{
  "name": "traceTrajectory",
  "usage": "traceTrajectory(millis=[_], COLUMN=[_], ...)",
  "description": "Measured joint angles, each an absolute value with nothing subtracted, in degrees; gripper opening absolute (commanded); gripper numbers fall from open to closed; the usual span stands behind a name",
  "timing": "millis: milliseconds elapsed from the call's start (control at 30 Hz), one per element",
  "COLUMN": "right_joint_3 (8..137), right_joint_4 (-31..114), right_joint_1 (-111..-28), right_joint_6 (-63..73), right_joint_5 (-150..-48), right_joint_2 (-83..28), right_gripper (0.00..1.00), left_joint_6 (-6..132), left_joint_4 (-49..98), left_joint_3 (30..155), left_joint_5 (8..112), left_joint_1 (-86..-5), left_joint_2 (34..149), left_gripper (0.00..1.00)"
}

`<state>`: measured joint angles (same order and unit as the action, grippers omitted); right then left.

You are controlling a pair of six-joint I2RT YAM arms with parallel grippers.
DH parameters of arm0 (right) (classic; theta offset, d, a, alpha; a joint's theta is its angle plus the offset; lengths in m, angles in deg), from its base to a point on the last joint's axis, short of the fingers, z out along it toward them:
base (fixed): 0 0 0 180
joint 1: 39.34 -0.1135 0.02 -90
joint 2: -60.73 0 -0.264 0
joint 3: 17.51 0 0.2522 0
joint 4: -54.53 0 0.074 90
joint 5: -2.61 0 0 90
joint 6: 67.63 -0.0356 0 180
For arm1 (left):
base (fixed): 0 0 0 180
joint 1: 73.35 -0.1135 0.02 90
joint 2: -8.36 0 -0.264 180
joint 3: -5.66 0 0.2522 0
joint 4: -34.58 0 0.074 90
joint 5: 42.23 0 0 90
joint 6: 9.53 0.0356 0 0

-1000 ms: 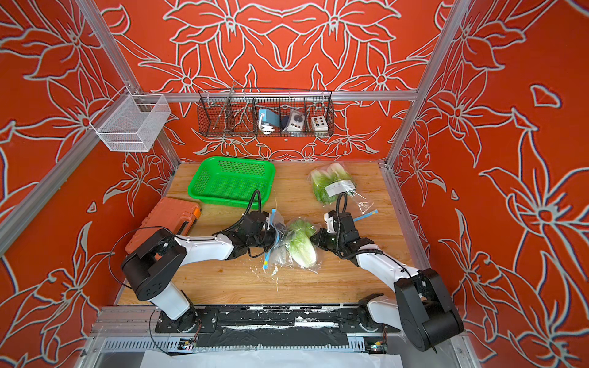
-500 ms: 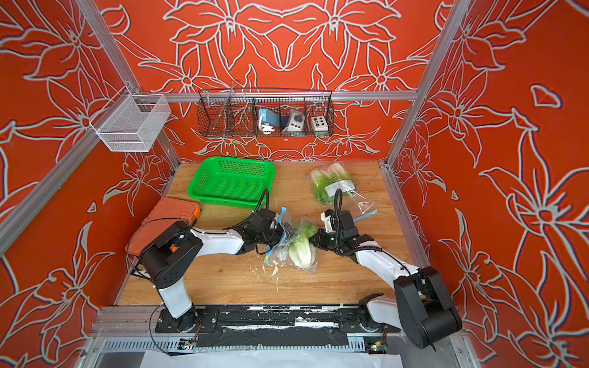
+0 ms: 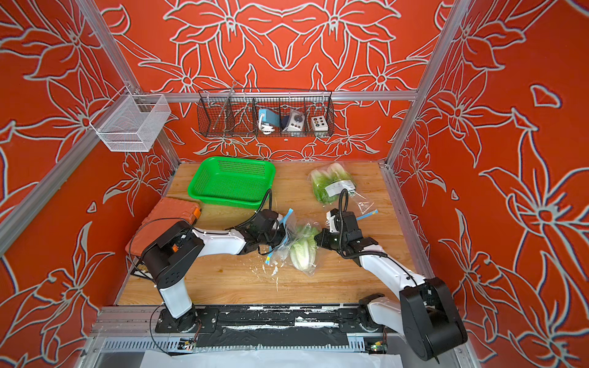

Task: Open the zip-top bag and take out the chinese cabbages
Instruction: Pick up the Chinese cabbage from the zipper food storage bag.

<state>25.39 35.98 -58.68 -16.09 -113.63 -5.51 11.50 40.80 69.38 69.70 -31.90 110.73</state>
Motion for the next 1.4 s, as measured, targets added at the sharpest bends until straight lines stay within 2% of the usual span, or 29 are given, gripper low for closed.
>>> traceTrajectory(millis=[233, 267, 333, 433, 533, 633, 867, 967, 1033, 1100, 1133, 1400], right_joint_3=[24.32, 24.23, 23.67, 21.37, 19.21, 18.0, 17.98, 18.94, 19.91, 20.78, 21.0, 22.92], right_joint_4=[35.39, 35.43, 35.69, 37.37, 39.76, 42.69, 51.47, 53.26, 54.36, 55.32, 55.69, 49.61], right_joint_1=[-57.01, -56.86, -56.58, -56.45, -56.34, -55.99, -55.73, -55.73, -55.79, -55.9, -55.9, -56.16], right_joint_6=[-17.71, -18.03, -19.21, -21.29, -25.07, -29.27, -41.7, -44.48, -45.88, -46.58, -46.78, -42.1], right_joint_5=[-109.74, -109.65, -109.41, -109.04, -108.62, -108.34, -109.59, -110.48, -111.01, -111.53, -111.62, -108.01], right_joint_2=[-2.84, -2.45, -0.81, 2.84, 4.83, 3.54, -5.49, -9.75, -12.44, -14.53, -15.08, -12.72], right_gripper=[0.0, 0.14, 0.49, 0.81, 0.91, 0.92, 0.81, 0.68, 0.46, 0.13, 0.0, 0.0], left_joint_6=[15.13, 15.48, 16.02, 16.16, 15.85, 14.91, 12.64, 12.05, 11.78, 11.54, 11.43, 11.41], left_joint_4=[36.02, 35.86, 35.51, 35.65, 36.02, 37.07, 39.91, 40.59, 40.85, 41.07, 41.09, 41.07], left_joint_3=[69.2, 69.16, 69.03, 68.02, 66.25, 64.68, 63.17, 62.86, 62.8, 62.77, 62.77, 61.99], left_joint_5=[66.54, 66.29, 65.81, 65.57, 65.62, 65.84, 66.34, 66.51, 66.58, 66.67, 66.69, 65.95], left_joint_1=[-32.07, -32.1, -32.16, -32.31, -32.55, -32.82, -32.86, -32.86, -32.86, -32.86, -32.86, -33.04], left_joint_2=[105.42, 104.92, 104.09, 103.67, 103.67, 103.67, 103.67, 103.67, 103.67, 103.67, 103.67, 102.34], left_gripper=[0.06, 0.06, 0.06, 0.06, 0.05, 0.05, 0.05, 0.05, 0.05, 0.06, 0.06, 0.06])
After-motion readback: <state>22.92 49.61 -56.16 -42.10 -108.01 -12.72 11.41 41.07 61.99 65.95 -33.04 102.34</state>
